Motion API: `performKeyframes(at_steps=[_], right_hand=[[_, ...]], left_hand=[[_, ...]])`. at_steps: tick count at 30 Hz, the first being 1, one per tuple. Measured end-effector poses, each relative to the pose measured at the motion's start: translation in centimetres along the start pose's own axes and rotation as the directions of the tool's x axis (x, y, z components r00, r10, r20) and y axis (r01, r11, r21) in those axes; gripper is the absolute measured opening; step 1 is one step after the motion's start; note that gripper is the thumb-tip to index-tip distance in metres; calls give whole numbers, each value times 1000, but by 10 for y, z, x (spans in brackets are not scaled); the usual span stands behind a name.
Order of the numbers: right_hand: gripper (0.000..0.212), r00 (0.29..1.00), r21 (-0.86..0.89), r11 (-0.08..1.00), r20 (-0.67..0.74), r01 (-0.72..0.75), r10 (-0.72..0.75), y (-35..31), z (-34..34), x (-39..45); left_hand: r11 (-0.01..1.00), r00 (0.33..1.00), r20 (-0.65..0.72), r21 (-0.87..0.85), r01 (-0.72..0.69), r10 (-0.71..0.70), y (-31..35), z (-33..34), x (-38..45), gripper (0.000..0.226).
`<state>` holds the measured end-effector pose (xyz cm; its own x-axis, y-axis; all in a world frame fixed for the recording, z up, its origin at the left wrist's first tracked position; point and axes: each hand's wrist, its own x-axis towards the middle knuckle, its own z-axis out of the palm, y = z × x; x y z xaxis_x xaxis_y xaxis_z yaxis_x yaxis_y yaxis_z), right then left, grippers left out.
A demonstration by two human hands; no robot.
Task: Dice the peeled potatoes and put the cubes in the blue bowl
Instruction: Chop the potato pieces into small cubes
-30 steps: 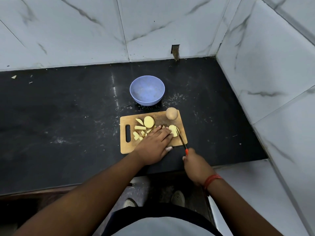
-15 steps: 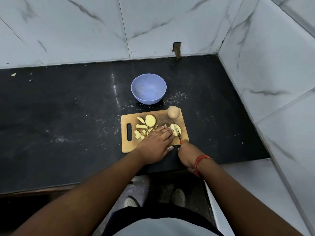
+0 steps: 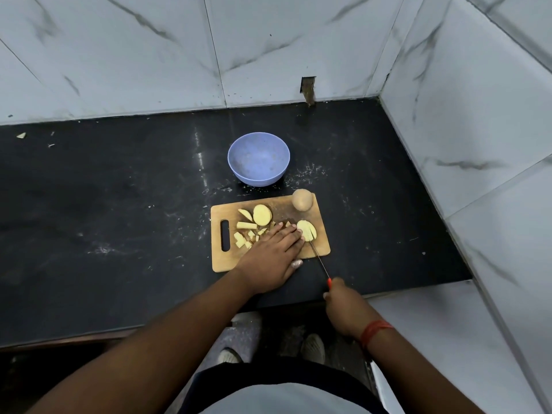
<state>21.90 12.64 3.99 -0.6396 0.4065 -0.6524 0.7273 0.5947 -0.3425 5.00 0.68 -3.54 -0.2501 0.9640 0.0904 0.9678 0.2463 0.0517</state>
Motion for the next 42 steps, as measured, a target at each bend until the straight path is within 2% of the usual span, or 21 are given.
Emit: performKeyframes(at_steps=[6,15,27,32,35,39,42], right_hand=[[20,993,7,999,-110,41,-40,-22,-13,15],[19,995,-15,999,-100,-32,30,-35,-10,35],[43,999,-88,996,-39,-35,32,-52,-14,49],[42,999,-104,994,-25,-31,28,-40,-2,45],[33,999,-110,993,-6,-47,47,-22,11,29],[20,999,-1,1000,39,-3,3,3,18,9],[20,998,175,983,-39,55,-49,8,7,-2]], left_hand=[[1000,1000,-10,-9,15,-15,-3,-2,-6,58],[1000,1000,3,-22,8,-8,-4,-2,-4,57],[999,1000,2,-33,15,-15,-5,3,-4,57],[1000,1000,-7,-4,26,-26,-2,1,-5,57],[999,999,-3,11,35,-35,-2,0,-5,57],[998,999,8,-17,53,-53,1,-1,-6,58],[995,997,-7,-48,82,-83,4,-2,-7,59]])
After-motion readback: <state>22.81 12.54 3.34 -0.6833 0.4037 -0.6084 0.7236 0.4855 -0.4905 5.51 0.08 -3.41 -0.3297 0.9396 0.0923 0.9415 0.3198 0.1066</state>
